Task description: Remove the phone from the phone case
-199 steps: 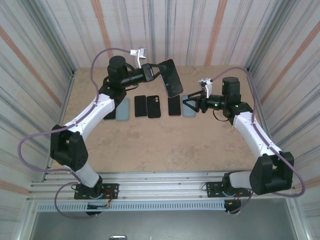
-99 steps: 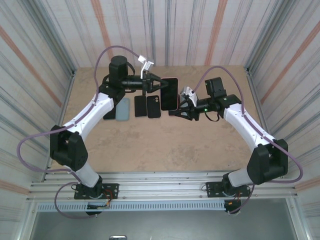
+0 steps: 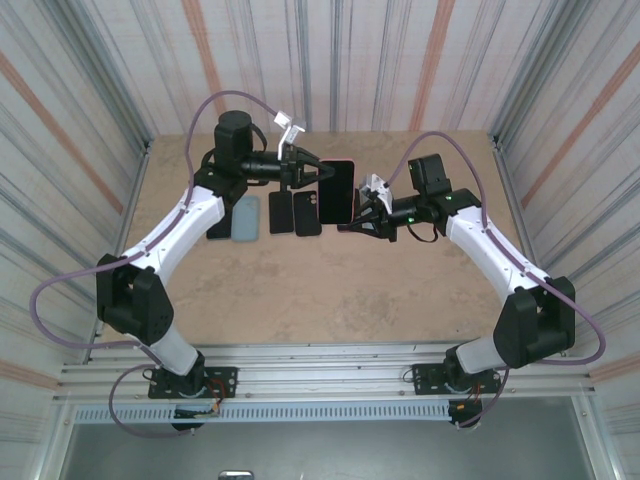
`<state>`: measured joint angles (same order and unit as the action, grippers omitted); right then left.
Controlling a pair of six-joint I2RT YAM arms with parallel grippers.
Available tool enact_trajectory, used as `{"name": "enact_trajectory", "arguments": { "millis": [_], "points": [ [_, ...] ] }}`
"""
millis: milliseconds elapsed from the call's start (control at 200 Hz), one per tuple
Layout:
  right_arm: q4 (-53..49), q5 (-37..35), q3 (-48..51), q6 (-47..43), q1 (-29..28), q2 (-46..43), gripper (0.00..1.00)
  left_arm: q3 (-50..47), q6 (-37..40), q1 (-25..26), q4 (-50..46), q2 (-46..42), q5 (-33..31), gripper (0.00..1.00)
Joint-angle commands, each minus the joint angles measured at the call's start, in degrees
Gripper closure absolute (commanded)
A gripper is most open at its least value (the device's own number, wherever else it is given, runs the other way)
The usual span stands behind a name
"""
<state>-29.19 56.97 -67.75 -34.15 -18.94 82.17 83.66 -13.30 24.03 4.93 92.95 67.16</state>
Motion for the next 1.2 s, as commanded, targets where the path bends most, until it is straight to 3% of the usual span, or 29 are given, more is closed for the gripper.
{"name": "enact_trajectory", "arguments": {
  "millis": [0, 125, 371, 536, 742, 1198],
  "points": [
    [0.98, 1.82, -0.02, -0.95, -0.64, -0.70, 0.71, 1.20, -0.57, -0.48, 3.06, -2.95, 2.50, 1.00],
    [1.13, 1.96, -0.06, -1.03, -0.68, -0.46, 0.71, 1.25, -1.27, -0.43, 3.42, -2.86, 2.98, 1.00],
    [0.66, 0.37, 0.14, -2.85, -0.96, -0.79, 0.82, 1.33, -4.06, -0.46, 4.68, -2.95, 4.21, 1.00],
    [7.70, -3.63, 3.31, -2.01, -1.88, -3.85, 0.85, 2.29, -7.94, -0.47, 4.43, -2.53, 6.42, 1.00],
    [13.82, -10.91, 4.46, -1.15, -2.83, -6.00, 0.85, 2.24, -9.33, -0.06, 3.71, -3.47, 7.52, 1.00],
    [22.26, -11.67, 5.61, 3.04, -3.22, -7.10, 0.84, 3.27, -10.19, 2.16, 3.60, -3.19, 8.67, 1.00]
  ]
}}
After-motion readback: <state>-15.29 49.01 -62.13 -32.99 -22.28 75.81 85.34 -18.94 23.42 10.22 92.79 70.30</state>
